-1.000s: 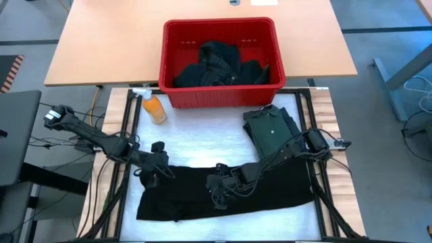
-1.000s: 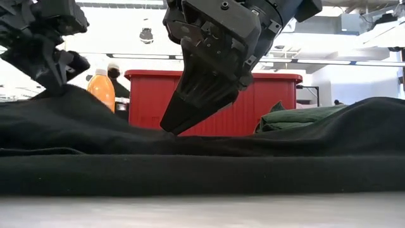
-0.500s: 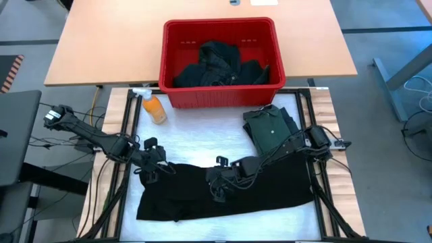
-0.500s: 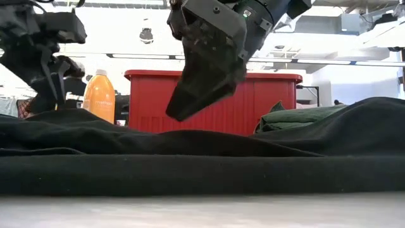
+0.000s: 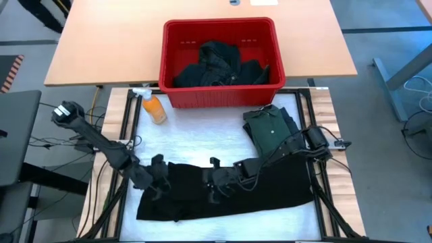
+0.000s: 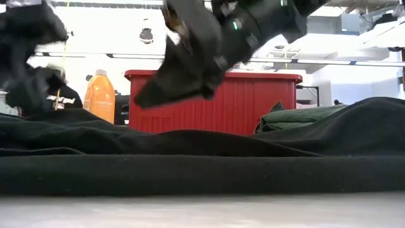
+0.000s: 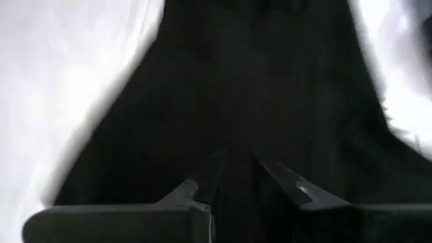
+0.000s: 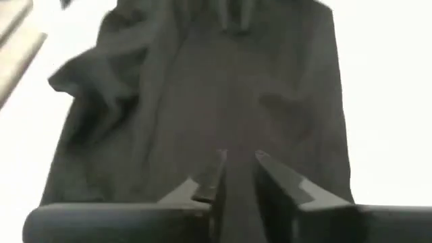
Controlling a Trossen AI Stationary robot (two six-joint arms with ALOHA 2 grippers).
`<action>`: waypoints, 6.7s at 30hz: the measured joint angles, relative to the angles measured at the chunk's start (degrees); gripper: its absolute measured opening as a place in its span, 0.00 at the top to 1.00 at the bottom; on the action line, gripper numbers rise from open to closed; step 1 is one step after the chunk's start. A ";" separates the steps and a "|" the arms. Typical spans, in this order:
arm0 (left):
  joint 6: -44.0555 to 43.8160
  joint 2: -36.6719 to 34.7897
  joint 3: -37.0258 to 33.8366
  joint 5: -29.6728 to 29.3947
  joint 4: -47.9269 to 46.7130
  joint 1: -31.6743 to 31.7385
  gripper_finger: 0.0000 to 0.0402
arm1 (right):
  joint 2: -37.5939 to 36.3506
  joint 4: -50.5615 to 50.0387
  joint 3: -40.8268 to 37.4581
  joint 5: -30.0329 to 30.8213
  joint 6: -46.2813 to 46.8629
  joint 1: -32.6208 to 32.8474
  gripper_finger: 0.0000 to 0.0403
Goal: Fold laundry
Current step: Fold the black shirt
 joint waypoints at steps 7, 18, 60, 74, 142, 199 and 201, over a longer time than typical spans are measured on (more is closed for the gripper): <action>-9.33 7.30 -0.52 4.34 -2.96 -1.73 0.94 | 3.49 -3.47 -0.24 -1.17 2.07 0.11 0.95; -6.81 4.14 8.24 -3.41 -19.11 -2.04 0.99 | 2.39 -11.73 -0.23 5.71 4.62 -1.11 0.91; 24.41 19.71 22.55 1.81 -25.60 -16.90 0.62 | -4.15 -9.60 -0.17 5.89 -1.51 2.04 0.92; 30.31 29.57 22.65 3.03 -26.04 -16.97 0.69 | -4.13 -9.57 -0.17 5.89 -1.33 1.99 0.92; 28.14 29.77 28.83 1.74 -10.65 -13.88 0.79 | -4.11 -5.50 -0.17 5.91 3.15 8.08 0.92; 16.84 29.83 39.80 12.84 -38.16 -11.38 0.71 | 8.39 5.92 5.82 1.16 -20.08 8.27 0.74; 16.64 29.86 38.54 12.13 -38.20 -13.53 0.65 | 9.24 5.69 6.81 1.63 -21.32 7.95 0.71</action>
